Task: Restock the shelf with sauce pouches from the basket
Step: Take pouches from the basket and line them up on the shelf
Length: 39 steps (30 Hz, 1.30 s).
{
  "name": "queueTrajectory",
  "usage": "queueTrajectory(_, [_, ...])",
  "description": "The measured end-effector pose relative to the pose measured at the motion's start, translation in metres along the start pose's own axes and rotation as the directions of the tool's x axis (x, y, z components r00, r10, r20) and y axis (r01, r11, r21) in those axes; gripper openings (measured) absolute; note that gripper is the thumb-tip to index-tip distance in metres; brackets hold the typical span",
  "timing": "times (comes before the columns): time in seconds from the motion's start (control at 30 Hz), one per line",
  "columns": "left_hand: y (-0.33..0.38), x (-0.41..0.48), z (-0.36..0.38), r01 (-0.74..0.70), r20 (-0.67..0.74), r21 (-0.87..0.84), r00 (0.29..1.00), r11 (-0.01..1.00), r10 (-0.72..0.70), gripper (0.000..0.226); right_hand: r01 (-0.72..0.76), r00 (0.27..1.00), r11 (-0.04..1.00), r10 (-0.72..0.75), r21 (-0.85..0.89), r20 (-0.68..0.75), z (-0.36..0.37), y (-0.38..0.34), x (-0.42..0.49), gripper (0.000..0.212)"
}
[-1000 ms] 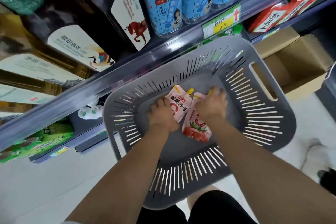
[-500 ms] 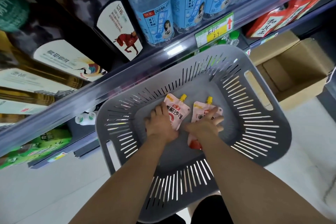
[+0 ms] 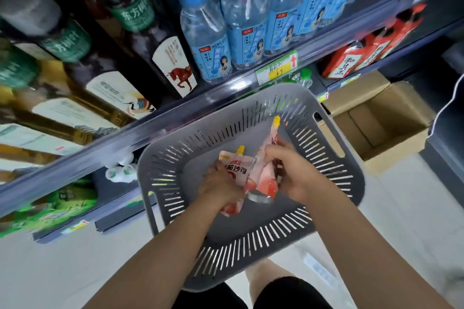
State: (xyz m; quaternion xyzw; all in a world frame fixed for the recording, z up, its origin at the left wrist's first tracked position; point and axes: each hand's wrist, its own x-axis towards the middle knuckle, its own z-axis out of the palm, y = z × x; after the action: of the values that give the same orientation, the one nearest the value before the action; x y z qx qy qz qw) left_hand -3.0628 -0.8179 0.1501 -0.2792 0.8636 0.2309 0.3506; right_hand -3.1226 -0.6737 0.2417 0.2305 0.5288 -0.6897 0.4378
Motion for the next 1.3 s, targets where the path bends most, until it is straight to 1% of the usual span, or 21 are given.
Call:
queueTrajectory(0.07, [0.002,-0.013,-0.01,-0.034,-0.02,-0.014,0.999,0.999,0.034,0.104,0.006,0.983,0.997,-0.019,0.073,0.182,0.003,-0.01,-0.019,0.016])
queueTrajectory(0.1, [0.003,-0.021,-0.016,-0.05,-0.031,-0.013,0.998,0.999,0.05,0.106,-0.009,0.975,0.995,-0.014,0.101,0.223,0.005,-0.012,-0.027,0.013])
queueTrajectory(0.2, [0.005,-0.046,-0.036,-0.089,-0.06,-0.026,0.994,0.996,0.087,0.118,-0.03,0.958,0.995,0.0,0.1,0.288,0.016,-0.013,-0.048,0.026])
queueTrajectory(0.23, [0.005,-0.055,-0.043,-0.101,-0.079,-0.051,0.992,0.994,0.097,0.118,-0.013,0.952,0.995,-0.016,0.095,0.306,0.019,-0.012,-0.054,0.029])
queueTrajectory(0.3, [0.002,-0.072,-0.056,-0.144,-0.126,-0.098,0.983,0.985,0.132,0.115,0.054,0.95,0.994,-0.08,0.096,0.301,0.029,-0.012,-0.068,0.025])
queueTrajectory(0.33, [-0.002,-0.08,-0.063,-0.171,-0.152,-0.111,0.976,0.979,0.154,0.113,0.087,0.949,0.99,-0.117,0.113,0.294,0.034,-0.012,-0.075,0.029])
queueTrajectory(0.4, [-0.012,-0.097,-0.077,-0.23,-0.208,-0.124,0.957,0.965,0.201,0.11,0.168,0.942,0.973,-0.205,0.157,0.265,0.047,-0.011,-0.092,0.066])
queueTrajectory(0.43, [-0.017,-0.108,-0.084,-0.259,-0.233,-0.131,0.946,0.957,0.224,0.11,0.206,0.941,0.966,-0.24,0.157,0.238,0.054,-0.01,-0.103,0.078])
queueTrajectory(0.5, [-0.031,-0.133,-0.1,-0.317,-0.281,-0.137,0.921,0.939,0.27,0.11,0.277,0.934,0.951,-0.299,0.135,0.196,0.07,-0.005,-0.124,0.087])
queueTrajectory(0.53, [-0.04,-0.148,-0.108,-0.346,-0.317,-0.123,0.902,0.93,0.293,0.11,0.317,0.925,0.942,-0.334,0.113,0.183,0.077,-0.001,-0.135,0.084])
queueTrajectory(0.6, [-0.058,-0.178,-0.124,-0.385,-0.402,-0.065,0.854,0.92,0.329,0.112,0.415,0.898,0.908,-0.418,0.053,0.135,0.095,0.006,-0.157,0.07])
queueTrajectory(0.67, [-0.078,-0.209,-0.138,-0.384,-0.491,0.035,0.797,0.923,0.351,0.116,0.493,0.868,0.869,-0.488,-0.04,0.094,0.118,0.014,-0.182,0.066])
queueTrajectory(0.73, [-0.099,-0.236,-0.152,-0.348,-0.578,0.154,0.727,0.925,0.37,0.121,0.546,0.837,0.827,-0.546,-0.136,0.039,0.142,0.024,-0.202,0.069])
queueTrajectory(0.8, [-0.12,-0.261,-0.164,-0.312,-0.644,0.194,0.675,0.93,0.361,0.122,0.596,0.793,0.773,-0.609,-0.22,0.01,0.161,0.034,-0.214,0.077])
queueTrajectory(0.9, [-0.148,-0.292,-0.182,-0.318,-0.709,0.153,0.623,0.935,0.329,0.115,0.641,0.745,0.716,-0.667,-0.276,0.001,0.189,0.044,-0.227,0.083])
queueTrajectory(0.97, [-0.162,-0.31,-0.198,-0.334,-0.76,0.142,0.567,0.932,0.319,0.112,0.675,0.71,0.672,-0.704,-0.303,0.019,0.207,0.044,-0.236,0.086])
queueTrajectory(1.07, [-0.171,-0.33,-0.226,-0.37,-0.824,0.108,0.486,0.923,0.292,0.115,0.724,0.63,0.569,-0.776,-0.39,0.037,0.234,0.032,-0.246,0.111])
queueTrajectory(1.1, [-0.171,-0.334,-0.235,-0.392,-0.845,0.083,0.459,0.916,0.273,0.117,0.748,0.6,0.536,-0.798,-0.391,0.054,0.241,0.027,-0.25,0.114])
queueTrajectory(1.17, [-0.167,-0.34,-0.251,-0.465,-0.893,0.028,0.386,0.885,0.231,0.119,0.787,0.546,0.478,-0.834,-0.39,0.078,0.252,0.011,-0.255,0.115])
queueTrajectory(1.27, [-0.15,-0.34,-0.269,-0.569,-0.953,0.009,0.245,0.822,0.18,0.119,0.83,0.456,0.39,-0.886,-0.399,0.082,0.261,-0.016,-0.262,0.115])
queueTrajectory(1.3, [-0.143,-0.338,-0.273,-0.595,-0.961,0.005,0.218,0.804,0.167,0.12,0.842,0.429,0.365,-0.9,-0.397,0.082,0.26,-0.025,-0.262,0.115])
